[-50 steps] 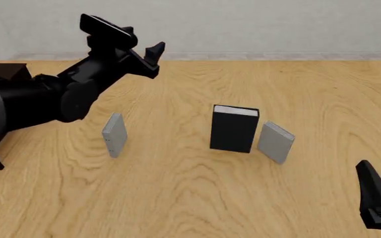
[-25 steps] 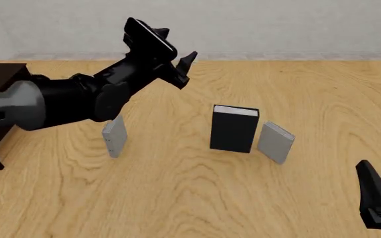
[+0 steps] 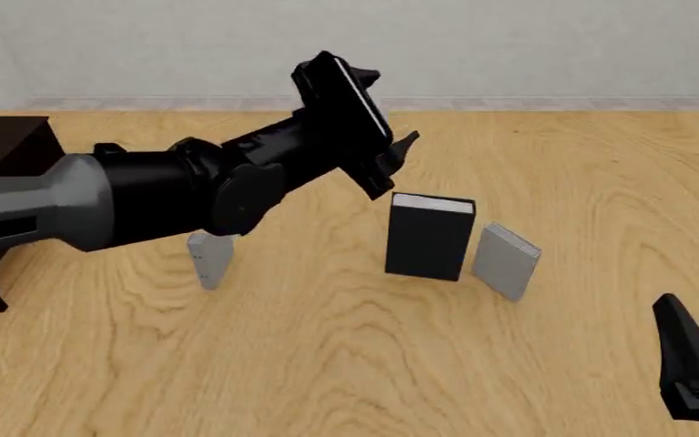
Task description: Pick up the book in the middle and place it on the cabinet shelf.
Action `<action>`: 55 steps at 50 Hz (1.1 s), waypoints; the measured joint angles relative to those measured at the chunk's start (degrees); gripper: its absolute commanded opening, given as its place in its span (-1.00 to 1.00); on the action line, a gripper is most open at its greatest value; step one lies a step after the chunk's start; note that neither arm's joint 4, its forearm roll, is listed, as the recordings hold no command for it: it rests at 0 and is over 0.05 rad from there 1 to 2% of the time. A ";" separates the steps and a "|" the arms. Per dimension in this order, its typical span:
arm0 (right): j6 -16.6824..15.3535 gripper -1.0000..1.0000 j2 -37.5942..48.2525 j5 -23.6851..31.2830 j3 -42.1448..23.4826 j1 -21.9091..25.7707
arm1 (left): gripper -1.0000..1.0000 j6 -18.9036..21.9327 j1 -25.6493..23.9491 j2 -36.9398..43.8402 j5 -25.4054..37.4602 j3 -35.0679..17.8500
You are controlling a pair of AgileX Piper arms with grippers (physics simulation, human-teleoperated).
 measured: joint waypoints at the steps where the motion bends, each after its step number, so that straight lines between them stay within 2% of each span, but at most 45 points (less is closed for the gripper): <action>1: 0.00 1.00 0.00 0.00 0.00 0.00 | 1.00 0.34 -0.36 0.09 0.51 -0.21; 16: 0.00 1.00 -0.01 0.01 0.00 0.00 | 1.00 3.95 -5.12 1.20 7.99 -3.33; 28: 0.00 1.00 -0.01 0.01 0.00 0.00 | 1.00 5.61 -6.88 3.61 12.75 -6.25; 55: 0.00 1.00 -0.01 0.01 0.00 0.00 | 1.00 5.45 -8.59 8.76 17.45 -11.09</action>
